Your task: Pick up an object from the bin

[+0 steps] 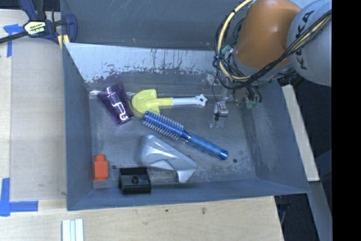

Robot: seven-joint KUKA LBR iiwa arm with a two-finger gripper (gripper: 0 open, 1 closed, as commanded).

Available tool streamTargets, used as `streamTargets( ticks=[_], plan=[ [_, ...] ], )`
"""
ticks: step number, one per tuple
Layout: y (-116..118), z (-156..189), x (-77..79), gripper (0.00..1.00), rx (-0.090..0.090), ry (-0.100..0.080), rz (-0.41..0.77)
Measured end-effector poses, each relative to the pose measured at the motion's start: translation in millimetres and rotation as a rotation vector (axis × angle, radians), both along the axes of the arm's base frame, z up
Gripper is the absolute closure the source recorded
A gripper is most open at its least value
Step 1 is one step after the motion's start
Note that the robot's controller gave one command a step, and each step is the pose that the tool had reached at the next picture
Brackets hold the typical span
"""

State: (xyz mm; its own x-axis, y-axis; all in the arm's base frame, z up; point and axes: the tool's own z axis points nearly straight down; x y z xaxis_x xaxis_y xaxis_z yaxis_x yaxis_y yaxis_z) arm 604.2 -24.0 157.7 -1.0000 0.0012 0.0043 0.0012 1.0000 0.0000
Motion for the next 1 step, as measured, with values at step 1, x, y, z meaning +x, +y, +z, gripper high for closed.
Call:
streamTargets(
  ticks=[1],
  plan=[
    [0.0, 5.0, 1.4, 0.00, 0.000, -0.008, 0.000]
  ],
)
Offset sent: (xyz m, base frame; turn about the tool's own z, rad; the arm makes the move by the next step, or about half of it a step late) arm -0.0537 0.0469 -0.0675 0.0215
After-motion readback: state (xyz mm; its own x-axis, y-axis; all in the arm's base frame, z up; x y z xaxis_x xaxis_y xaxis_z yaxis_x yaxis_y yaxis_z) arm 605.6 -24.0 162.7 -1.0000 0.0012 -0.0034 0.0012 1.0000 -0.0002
